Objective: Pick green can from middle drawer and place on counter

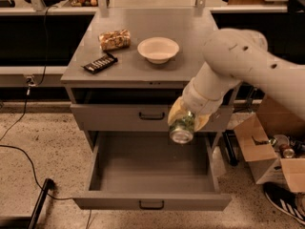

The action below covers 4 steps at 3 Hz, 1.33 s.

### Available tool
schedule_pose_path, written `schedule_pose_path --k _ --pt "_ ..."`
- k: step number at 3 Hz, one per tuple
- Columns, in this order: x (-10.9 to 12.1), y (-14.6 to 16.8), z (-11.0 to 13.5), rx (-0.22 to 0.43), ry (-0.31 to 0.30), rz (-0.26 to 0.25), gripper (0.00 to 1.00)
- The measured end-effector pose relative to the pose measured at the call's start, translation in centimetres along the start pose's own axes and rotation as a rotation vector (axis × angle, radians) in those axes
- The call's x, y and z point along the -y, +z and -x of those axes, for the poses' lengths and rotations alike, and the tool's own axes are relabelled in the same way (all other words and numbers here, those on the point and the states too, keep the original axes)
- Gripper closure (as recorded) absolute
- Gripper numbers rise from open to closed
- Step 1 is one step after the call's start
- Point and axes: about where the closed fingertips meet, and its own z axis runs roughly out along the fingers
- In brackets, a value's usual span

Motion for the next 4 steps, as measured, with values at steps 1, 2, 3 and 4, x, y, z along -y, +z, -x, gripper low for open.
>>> schedule_pose_path --k 1,2,3,4 --pt "0.6 -5.4 -4.0 -0.089 -0.008 0.051 1.0" --pt "0.8 -8.1 -9.3 -0.16 0.018 0.107 1.0" --pt "0.6 -9.4 -14.5 -0.221 0.078 0.143 1.0" --pt "-0.9 -9.8 -18.7 -0.266 0.181 0.161 0.82"
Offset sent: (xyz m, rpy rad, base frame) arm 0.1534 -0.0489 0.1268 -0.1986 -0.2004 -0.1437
